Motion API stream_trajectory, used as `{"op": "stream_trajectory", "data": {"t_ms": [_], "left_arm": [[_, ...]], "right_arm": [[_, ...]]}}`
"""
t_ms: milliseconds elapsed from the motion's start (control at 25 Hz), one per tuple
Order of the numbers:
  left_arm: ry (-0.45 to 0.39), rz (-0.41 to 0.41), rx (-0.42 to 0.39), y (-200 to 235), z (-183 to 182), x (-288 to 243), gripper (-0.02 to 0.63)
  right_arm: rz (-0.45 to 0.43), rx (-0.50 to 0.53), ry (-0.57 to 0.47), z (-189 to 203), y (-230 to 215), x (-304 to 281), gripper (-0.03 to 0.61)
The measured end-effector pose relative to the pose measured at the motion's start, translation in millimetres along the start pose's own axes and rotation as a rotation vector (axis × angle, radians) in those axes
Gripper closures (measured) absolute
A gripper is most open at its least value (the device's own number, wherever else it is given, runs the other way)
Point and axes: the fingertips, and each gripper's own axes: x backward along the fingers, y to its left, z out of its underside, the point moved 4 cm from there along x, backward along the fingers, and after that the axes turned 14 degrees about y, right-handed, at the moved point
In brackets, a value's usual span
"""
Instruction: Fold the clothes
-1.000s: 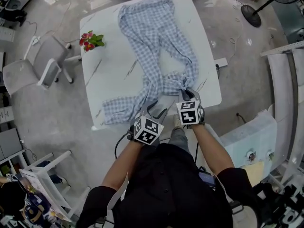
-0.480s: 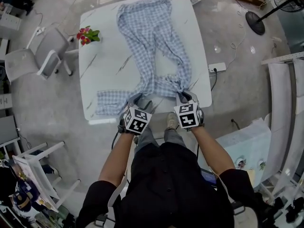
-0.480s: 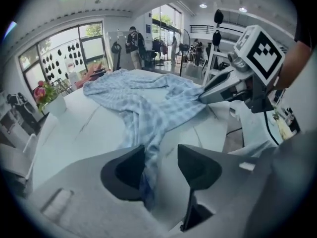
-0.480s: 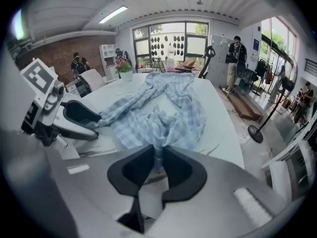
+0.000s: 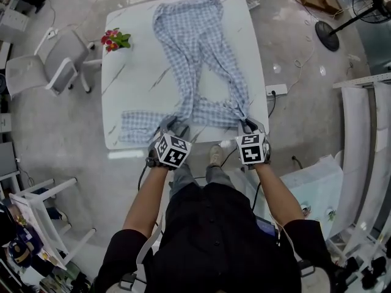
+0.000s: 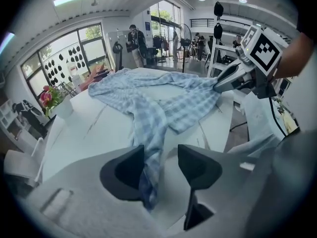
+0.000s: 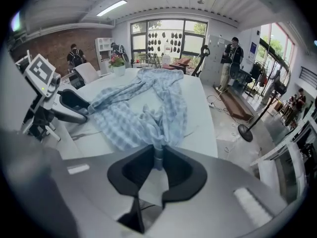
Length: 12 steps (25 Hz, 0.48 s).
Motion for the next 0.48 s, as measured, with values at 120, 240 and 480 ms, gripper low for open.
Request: {"op": "stream_trajectory", "data": {"t_ms": [120,240,480], "left_arm": [[-0.004,0.004,0.011,0,1,0,0.391],[-0.001,-0.005,-0.008,-5,-2,3,0.362],[-0.096,0.023,-0.094,-42,-33,18,0.342]], "right_arm": [[0.024,-0.029,-0.006,5,-14,7,0.514],[0.031,-0.046,-0.013,8,-23,13,0.514],[0.017,-0.039,-0.027,7,-23,17,0.514]]}}
